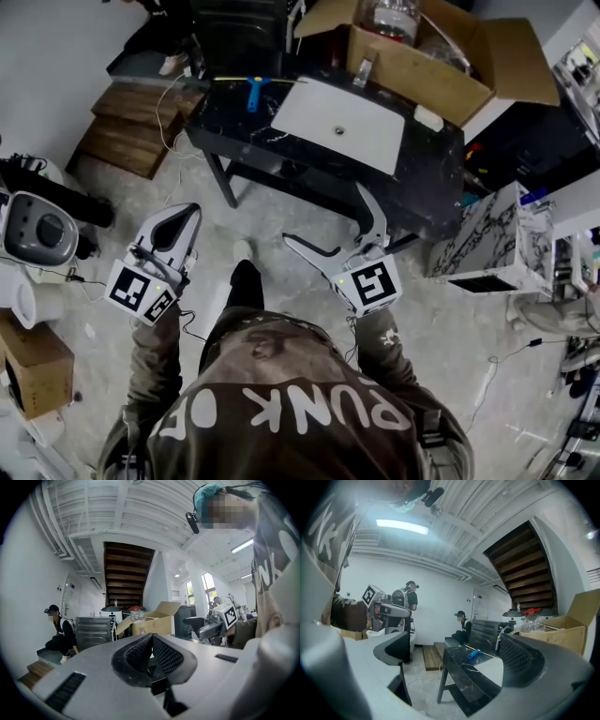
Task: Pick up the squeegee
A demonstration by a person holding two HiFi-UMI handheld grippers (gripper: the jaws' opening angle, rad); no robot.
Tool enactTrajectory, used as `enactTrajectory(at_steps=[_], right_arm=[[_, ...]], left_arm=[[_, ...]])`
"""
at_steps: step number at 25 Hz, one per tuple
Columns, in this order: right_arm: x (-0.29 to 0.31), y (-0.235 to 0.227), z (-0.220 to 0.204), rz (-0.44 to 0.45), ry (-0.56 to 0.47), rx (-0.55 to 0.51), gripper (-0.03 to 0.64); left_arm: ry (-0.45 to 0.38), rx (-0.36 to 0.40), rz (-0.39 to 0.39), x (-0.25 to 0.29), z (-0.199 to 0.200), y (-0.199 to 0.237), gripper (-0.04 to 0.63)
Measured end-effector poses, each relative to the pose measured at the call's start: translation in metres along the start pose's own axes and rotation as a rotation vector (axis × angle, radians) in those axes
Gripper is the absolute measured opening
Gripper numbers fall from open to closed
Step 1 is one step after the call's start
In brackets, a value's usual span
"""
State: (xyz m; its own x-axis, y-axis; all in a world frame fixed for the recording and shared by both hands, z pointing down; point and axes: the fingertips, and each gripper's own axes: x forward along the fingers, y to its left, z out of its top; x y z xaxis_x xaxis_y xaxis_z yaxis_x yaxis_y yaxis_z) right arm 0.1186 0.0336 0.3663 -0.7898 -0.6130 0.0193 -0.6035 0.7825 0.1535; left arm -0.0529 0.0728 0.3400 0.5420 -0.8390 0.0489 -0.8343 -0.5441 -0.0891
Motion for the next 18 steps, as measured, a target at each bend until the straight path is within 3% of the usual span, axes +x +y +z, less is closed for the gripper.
enactTrajectory(at_steps=[18], right_arm=[[0.182, -0.066, -0.030, -0.018, 0.120, 0.043, 0.595]], left_arm=[[0.031, -0.098, -0.053, 0.095, -0.034, 0.175, 0.003]])
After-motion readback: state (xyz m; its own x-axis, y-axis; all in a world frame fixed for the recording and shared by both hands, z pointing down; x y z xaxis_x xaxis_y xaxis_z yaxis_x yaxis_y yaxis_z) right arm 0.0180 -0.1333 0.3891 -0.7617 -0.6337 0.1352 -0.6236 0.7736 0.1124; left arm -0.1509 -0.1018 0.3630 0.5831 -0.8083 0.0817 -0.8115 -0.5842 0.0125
